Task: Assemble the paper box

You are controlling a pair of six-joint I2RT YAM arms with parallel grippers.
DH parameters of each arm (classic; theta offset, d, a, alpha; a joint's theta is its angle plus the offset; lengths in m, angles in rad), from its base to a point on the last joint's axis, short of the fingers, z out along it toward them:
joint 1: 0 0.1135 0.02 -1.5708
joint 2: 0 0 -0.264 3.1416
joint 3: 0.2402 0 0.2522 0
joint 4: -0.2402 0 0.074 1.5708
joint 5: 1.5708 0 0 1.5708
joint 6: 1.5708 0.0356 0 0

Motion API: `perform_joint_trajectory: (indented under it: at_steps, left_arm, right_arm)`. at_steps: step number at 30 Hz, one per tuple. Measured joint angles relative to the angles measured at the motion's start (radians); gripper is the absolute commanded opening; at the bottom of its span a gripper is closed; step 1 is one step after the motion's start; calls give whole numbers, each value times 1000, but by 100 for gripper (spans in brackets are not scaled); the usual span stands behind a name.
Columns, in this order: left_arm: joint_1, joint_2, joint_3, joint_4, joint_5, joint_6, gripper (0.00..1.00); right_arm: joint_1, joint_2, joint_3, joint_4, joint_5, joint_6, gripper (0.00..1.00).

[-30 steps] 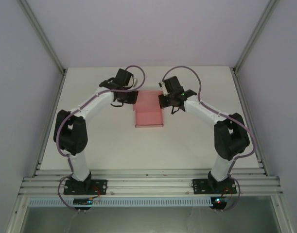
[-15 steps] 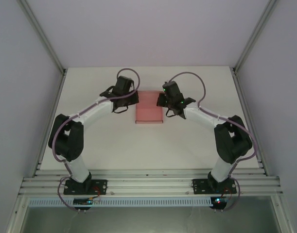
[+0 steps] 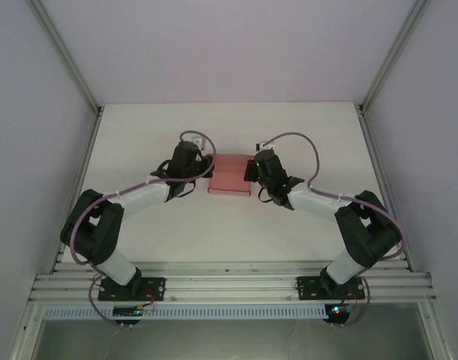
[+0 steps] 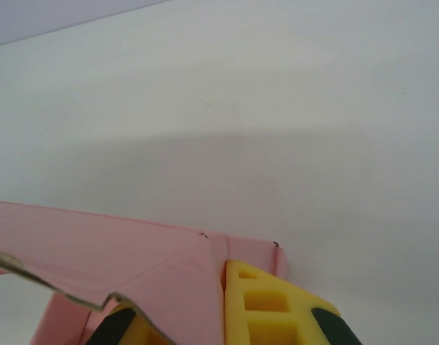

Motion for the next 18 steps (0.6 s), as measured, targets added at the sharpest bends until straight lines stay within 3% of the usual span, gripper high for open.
perform_joint_trajectory:
  at_steps: [9, 16, 18]
  left_arm:
    - [-38, -56, -125, 115, -27, 36, 0]
    - [-64, -95, -179, 108, -34, 45, 0]
    - [-73, -109, -209, 83, -22, 45, 5]
  right_arm:
    - [76, -57, -98, 44, 109, 44, 5]
    - [140, -92, -190, 87, 173, 80, 6]
    - [157, -99, -224, 80, 170, 87, 7]
